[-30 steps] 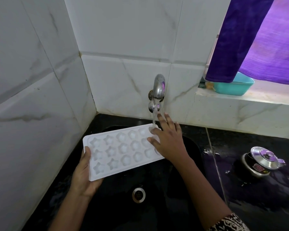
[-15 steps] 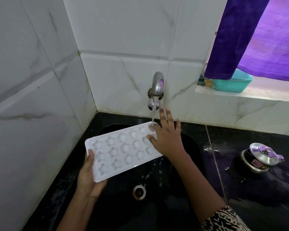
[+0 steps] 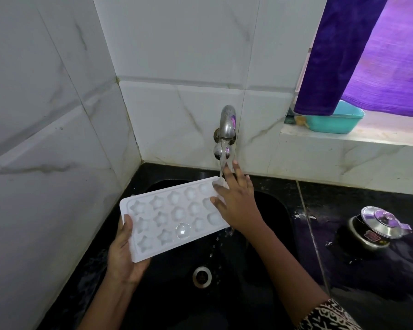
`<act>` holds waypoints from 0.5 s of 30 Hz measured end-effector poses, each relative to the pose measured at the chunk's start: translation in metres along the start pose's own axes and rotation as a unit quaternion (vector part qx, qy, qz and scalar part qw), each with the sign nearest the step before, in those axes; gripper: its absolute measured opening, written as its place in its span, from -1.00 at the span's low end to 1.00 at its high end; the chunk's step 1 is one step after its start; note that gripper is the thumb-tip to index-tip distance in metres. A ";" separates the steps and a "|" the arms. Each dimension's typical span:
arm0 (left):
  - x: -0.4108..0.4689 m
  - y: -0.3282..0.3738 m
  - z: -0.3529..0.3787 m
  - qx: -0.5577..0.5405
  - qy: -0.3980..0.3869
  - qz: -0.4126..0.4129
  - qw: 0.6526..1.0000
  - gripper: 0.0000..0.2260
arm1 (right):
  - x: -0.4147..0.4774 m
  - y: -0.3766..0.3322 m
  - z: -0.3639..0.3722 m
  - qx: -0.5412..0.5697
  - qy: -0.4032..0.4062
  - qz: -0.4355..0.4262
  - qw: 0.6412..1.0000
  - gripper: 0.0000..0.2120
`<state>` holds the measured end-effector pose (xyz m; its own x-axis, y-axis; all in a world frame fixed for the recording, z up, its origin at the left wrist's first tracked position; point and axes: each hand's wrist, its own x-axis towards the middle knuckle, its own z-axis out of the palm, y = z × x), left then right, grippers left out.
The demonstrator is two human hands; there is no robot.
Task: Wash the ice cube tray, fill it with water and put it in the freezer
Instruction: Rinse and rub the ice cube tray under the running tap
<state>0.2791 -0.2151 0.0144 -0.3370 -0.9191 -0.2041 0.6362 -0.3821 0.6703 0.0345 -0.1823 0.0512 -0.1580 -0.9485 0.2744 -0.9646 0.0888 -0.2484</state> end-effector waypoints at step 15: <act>-0.010 -0.009 -0.001 -0.006 -0.001 0.009 1.000 -0.47 | 0.001 0.003 -0.009 0.006 0.025 0.026 0.999 -0.69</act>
<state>0.2775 -0.2025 0.0096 -0.3265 -0.9258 -0.1906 0.6507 -0.3664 0.6651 0.0301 -0.1806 0.0588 -0.2181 -0.9263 0.3071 -0.9524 0.1333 -0.2743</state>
